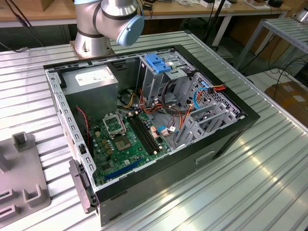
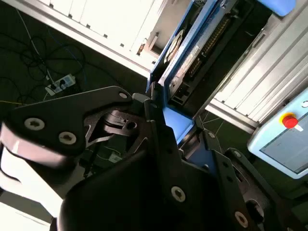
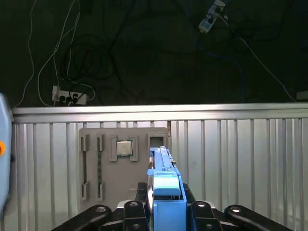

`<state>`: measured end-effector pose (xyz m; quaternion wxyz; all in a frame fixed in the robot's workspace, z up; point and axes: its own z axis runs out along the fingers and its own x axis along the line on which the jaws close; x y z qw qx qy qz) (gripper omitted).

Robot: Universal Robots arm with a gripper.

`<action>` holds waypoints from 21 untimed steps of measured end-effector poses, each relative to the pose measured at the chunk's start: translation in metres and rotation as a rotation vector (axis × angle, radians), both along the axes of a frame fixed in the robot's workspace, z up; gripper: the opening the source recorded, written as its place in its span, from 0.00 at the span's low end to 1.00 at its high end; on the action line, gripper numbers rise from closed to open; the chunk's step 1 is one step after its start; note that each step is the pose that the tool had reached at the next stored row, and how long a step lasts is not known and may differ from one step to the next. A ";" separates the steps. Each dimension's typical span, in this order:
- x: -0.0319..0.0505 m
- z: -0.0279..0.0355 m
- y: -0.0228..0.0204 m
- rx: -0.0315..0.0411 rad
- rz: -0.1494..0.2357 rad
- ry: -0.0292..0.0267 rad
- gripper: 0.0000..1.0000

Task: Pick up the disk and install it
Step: 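Pick up the disk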

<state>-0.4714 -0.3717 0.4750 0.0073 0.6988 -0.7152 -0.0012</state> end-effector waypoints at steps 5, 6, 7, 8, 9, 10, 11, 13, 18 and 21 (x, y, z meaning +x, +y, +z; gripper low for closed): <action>0.0000 0.0216 0.0000 0.0003 0.000 0.0031 0.37; 0.0000 0.0247 0.0000 0.0004 0.000 0.0034 0.37; 0.0000 0.0272 0.0000 0.0005 0.000 0.0037 0.37; 0.0000 0.0299 0.0000 0.0005 0.000 0.0041 0.37; 0.0000 0.0323 0.0000 0.0005 0.000 0.0045 0.37; 0.0000 0.0354 0.0000 0.0004 0.000 0.0051 0.37; 0.0000 0.0374 0.0000 0.0005 0.000 0.0054 0.37; 0.0000 0.0393 0.0000 0.0005 0.000 0.0057 0.37; 0.0000 0.0394 0.0000 0.0005 0.000 0.0058 0.37; 0.0000 0.0394 0.0000 0.0006 0.000 0.0058 0.37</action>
